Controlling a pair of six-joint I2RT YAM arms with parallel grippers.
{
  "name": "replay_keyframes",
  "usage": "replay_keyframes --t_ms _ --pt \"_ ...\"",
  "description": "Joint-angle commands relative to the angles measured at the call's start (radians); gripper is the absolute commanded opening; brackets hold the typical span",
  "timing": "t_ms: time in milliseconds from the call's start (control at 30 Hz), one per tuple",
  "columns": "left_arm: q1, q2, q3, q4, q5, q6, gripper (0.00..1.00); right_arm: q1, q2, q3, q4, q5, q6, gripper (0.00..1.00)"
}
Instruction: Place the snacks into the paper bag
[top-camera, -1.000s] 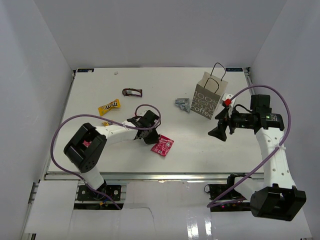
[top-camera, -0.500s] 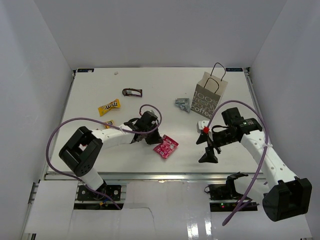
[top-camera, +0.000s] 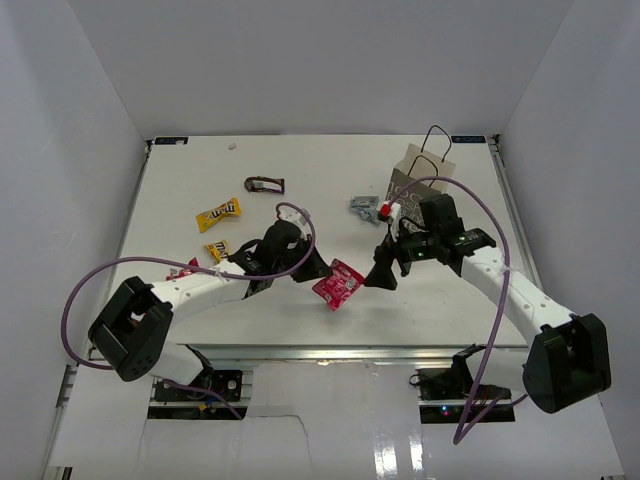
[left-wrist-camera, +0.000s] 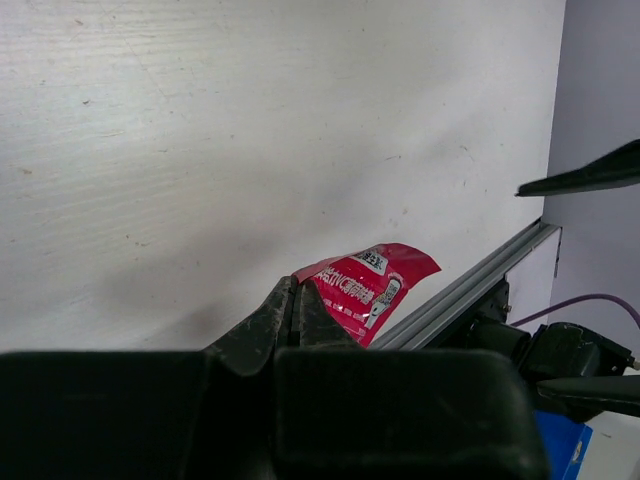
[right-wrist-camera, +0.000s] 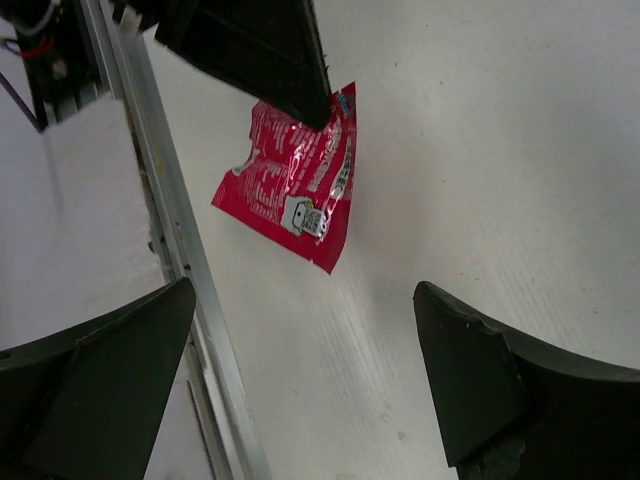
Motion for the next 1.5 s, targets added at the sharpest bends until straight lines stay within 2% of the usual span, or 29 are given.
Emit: replay_keyframes --t_ms 0,67,233,333,367,433,467,533,567,667,733,767,833,867,1000,1167,1267,1300,1467 --pt "-0.003 -0.028 -0.011 0.085 0.047 0.035 0.0 0.046 0.05 0.019 0.223 0.061 0.445 0.96" --pt "-0.005 -0.022 -0.007 0.095 0.064 0.04 0.0 0.062 0.072 0.018 0.251 0.055 0.536 0.96" --pt "-0.005 -0.025 -0.004 0.131 0.096 0.042 0.0 0.083 0.159 0.032 0.282 0.064 0.573 0.92" --pt "-0.005 -0.031 -0.005 0.145 0.109 0.037 0.0 0.095 0.2 0.042 0.297 0.049 0.573 0.82" --pt "-0.005 -0.033 -0.004 0.147 0.112 0.037 0.0 0.098 0.208 0.042 0.3 0.041 0.573 0.73" --pt "-0.005 -0.039 -0.007 0.154 0.118 0.037 0.0 0.102 0.227 0.044 0.305 0.037 0.568 0.62" --pt "-0.003 -0.041 -0.008 0.156 0.116 0.035 0.0 0.102 0.231 0.044 0.305 0.023 0.565 0.51" --pt "-0.003 -0.044 -0.01 0.161 0.118 0.037 0.0 0.102 0.242 0.049 0.303 0.006 0.551 0.4" --pt "-0.003 -0.047 -0.008 0.162 0.118 0.037 0.0 0.102 0.243 0.05 0.305 -0.012 0.547 0.27" --pt "-0.005 -0.044 -0.007 0.167 0.123 0.035 0.0 0.102 0.244 0.064 0.302 -0.051 0.528 0.08" --pt "-0.005 -0.047 0.004 0.159 0.12 0.038 0.0 0.1 0.237 0.075 0.282 -0.084 0.476 0.08" --pt "-0.003 -0.053 0.013 0.15 0.112 0.045 0.09 0.1 0.234 0.09 0.27 -0.132 0.45 0.08" --pt "-0.003 -0.071 0.031 0.122 0.089 0.051 0.34 0.097 0.224 0.111 0.21 -0.167 0.372 0.08" --pt "-0.005 -0.088 0.048 0.113 0.052 0.057 0.56 0.089 0.216 0.146 0.175 -0.19 0.268 0.08" --pt "-0.002 -0.246 0.071 0.066 -0.069 0.095 0.78 0.048 0.188 0.257 -0.023 -0.167 0.024 0.08" --pt "-0.002 -0.436 0.074 0.017 -0.193 0.166 0.87 -0.033 0.121 0.403 -0.083 -0.071 -0.117 0.08" --pt "0.0 -0.542 0.07 -0.042 -0.264 0.216 0.9 -0.101 0.118 0.56 -0.083 -0.017 -0.147 0.08" --pt "0.003 -0.563 0.062 -0.087 -0.308 0.224 0.92 -0.13 0.128 0.672 -0.08 -0.009 -0.142 0.08" --pt "0.004 -0.677 0.012 -0.195 -0.382 0.236 0.95 -0.371 0.281 1.011 -0.062 -0.055 -0.015 0.08"
